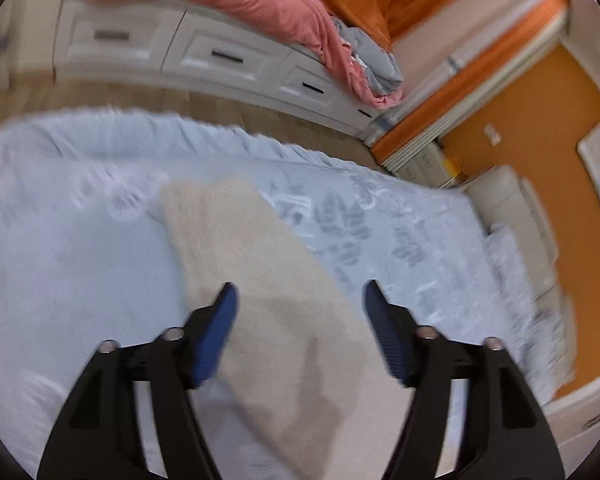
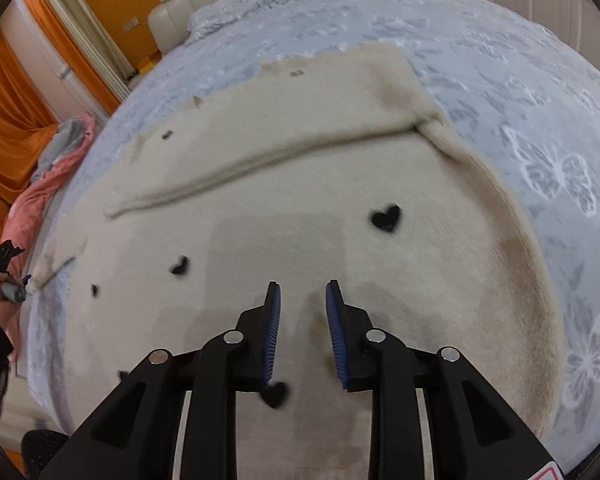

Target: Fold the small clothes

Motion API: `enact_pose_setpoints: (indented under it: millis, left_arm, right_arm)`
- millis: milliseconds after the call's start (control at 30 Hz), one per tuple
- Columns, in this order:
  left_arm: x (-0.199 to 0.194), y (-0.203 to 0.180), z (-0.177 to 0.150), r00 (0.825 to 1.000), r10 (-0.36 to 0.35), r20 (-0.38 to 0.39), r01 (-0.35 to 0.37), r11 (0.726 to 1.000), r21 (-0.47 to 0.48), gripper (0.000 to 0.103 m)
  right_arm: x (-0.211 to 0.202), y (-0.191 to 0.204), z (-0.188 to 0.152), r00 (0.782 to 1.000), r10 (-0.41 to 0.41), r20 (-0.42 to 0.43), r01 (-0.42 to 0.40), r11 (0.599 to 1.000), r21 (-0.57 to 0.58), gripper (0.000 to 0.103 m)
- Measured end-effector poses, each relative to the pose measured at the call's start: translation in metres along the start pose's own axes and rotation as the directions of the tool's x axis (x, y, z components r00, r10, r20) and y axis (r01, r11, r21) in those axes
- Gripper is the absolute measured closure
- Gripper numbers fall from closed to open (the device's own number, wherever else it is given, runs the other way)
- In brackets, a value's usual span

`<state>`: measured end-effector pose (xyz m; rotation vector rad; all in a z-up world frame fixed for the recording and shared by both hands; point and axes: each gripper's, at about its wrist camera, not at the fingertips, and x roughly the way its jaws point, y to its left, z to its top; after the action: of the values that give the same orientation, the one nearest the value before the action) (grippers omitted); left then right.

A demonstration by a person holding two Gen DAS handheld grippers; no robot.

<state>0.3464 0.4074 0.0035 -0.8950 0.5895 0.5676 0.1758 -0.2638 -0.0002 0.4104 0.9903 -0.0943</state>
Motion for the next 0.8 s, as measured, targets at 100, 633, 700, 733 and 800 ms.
enact_pose_setpoints:
  millis: [100,633,700,733,800]
  left_arm:
    - [0.027,0.031,-0.002,0.99,0.089,-0.107,-0.093,0.995,-0.033,0.024]
    - [-0.098,-0.24,-0.131,0.802,-0.509,-0.313,0.598,0.69,0.408,0.095]
    - [-0.117,-0.275,-0.195,0.717,-0.54,-0.441,0.694,0.609,0.384,0.09]
    - [-0.121,-0.284,-0.227,0.689,-0.528,-0.496,0.718,0.589,0.37,0.089]
    - [-0.121,-0.289,-0.279,0.663,-0.48,-0.575,0.735,0.564,0.376,0.067]
  right_arm:
    - [0.001,0.008,0.002,1.0,0.015,0.0,-0.015,0.999,-0.034,0.07]
    - [-0.004,0.015,0.003,0.998,0.068,0.015,-0.068,0.998,-0.016,0.07]
    - [-0.007,0.013,0.005,0.996,0.08,0.027,-0.08,0.997,-0.002,0.07]
    - [-0.009,0.012,0.005,0.996,0.084,0.032,-0.085,0.996,0.004,0.07]
    - [-0.012,0.008,0.005,0.996,0.083,0.038,-0.083,0.996,0.013,0.069]
